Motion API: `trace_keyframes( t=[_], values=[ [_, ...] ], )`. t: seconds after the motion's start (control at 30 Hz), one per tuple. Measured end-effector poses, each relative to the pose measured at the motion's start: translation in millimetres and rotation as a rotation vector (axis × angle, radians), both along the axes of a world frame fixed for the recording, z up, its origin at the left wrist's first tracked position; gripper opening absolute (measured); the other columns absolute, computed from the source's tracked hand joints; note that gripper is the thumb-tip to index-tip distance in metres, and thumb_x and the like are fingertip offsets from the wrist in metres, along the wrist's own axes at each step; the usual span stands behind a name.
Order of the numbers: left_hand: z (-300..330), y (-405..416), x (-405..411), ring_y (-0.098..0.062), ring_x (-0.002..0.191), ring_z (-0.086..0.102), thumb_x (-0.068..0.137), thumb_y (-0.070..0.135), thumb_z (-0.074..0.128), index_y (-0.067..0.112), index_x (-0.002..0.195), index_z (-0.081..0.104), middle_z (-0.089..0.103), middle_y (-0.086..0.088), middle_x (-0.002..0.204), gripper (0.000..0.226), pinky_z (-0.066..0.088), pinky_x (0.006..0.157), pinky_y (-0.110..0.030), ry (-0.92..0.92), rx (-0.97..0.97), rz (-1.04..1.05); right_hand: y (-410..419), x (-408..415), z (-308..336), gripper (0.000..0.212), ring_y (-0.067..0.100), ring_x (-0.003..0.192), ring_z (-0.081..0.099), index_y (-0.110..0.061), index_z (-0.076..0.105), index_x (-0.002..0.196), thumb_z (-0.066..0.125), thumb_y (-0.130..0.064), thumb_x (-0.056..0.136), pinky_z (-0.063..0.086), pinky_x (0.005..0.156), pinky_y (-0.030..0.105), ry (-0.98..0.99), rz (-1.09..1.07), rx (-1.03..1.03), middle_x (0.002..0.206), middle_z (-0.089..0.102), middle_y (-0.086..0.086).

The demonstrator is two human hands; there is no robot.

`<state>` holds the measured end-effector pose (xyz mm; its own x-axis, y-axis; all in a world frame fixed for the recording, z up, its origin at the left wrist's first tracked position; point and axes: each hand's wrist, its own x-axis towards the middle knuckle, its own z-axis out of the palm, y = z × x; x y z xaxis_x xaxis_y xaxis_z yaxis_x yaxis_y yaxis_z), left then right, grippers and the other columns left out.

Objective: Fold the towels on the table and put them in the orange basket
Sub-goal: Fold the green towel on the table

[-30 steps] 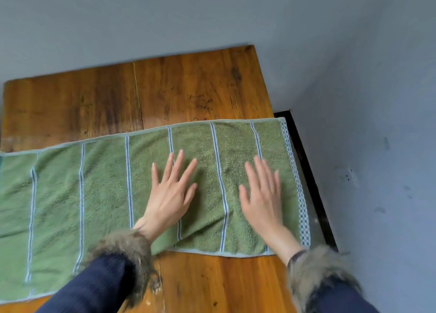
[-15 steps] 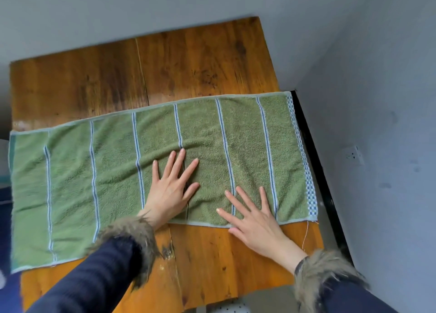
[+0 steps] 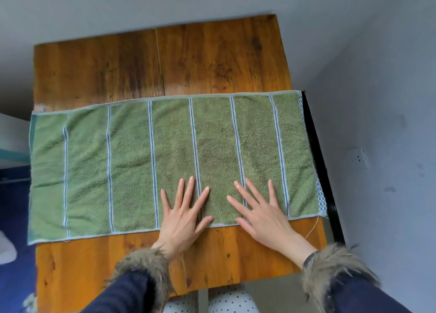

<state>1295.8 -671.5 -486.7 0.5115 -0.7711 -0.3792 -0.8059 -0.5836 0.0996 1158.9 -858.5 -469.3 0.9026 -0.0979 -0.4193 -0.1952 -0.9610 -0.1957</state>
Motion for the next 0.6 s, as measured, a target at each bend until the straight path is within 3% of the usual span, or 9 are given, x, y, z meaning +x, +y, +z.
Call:
trace_keyframes(
  t=[0.17,0.33,0.47,0.53,0.6],
  values=[
    [5,-1,-5,-0.038,0.142,0.007,0.086,0.066,0.023,0.031,0.148,0.012,0.007,-0.013,0.156,0.072,0.010,0.102,-0.071,0.023,0.055,0.016,0,9,-17,0.064,0.024,0.138,-0.030,-0.044,-0.017,0.140,0.024,-0.057,0.093,-0.023,0.105,0.059,0.068,-0.104,-0.071,0.152,-0.027,-0.001],
    [8,13,-13,-0.030,0.143,-0.011,0.089,0.063,0.014,0.039,0.146,-0.003,-0.010,-0.005,0.156,0.064,-0.001,0.110,-0.064,0.103,0.044,0.044,2,2,-12,0.075,0.026,0.137,-0.031,-0.044,-0.014,0.141,0.039,-0.057,0.090,-0.022,0.105,0.058,0.116,-0.095,-0.025,0.152,-0.025,0.000],
    [14,30,-4,-0.022,0.142,-0.021,0.095,0.051,0.012,0.039,0.145,-0.008,-0.015,0.000,0.156,0.056,-0.008,0.113,-0.056,0.158,-0.004,0.164,6,17,-4,0.072,0.024,0.136,-0.032,-0.038,-0.002,0.146,0.043,-0.050,0.091,-0.022,0.104,0.059,0.111,-0.137,-0.021,0.151,-0.025,-0.001],
    [18,42,10,-0.019,0.142,-0.022,0.098,0.043,0.021,0.036,0.147,-0.005,-0.013,0.001,0.157,0.056,-0.009,0.114,-0.052,0.148,-0.035,0.249,12,33,0,0.070,0.023,0.137,-0.029,-0.034,0.000,0.147,0.040,-0.049,0.093,-0.020,0.105,0.059,0.085,-0.136,-0.023,0.153,-0.022,0.000],
    [25,56,29,-0.016,0.143,-0.016,0.098,0.034,0.030,0.029,0.149,0.011,-0.003,0.000,0.158,0.054,-0.005,0.116,-0.048,0.152,-0.096,0.377,22,55,4,0.067,0.022,0.137,-0.027,-0.033,0.001,0.148,0.039,-0.047,0.094,-0.018,0.106,0.058,0.057,-0.118,-0.010,0.156,-0.015,0.001]
  ],
)
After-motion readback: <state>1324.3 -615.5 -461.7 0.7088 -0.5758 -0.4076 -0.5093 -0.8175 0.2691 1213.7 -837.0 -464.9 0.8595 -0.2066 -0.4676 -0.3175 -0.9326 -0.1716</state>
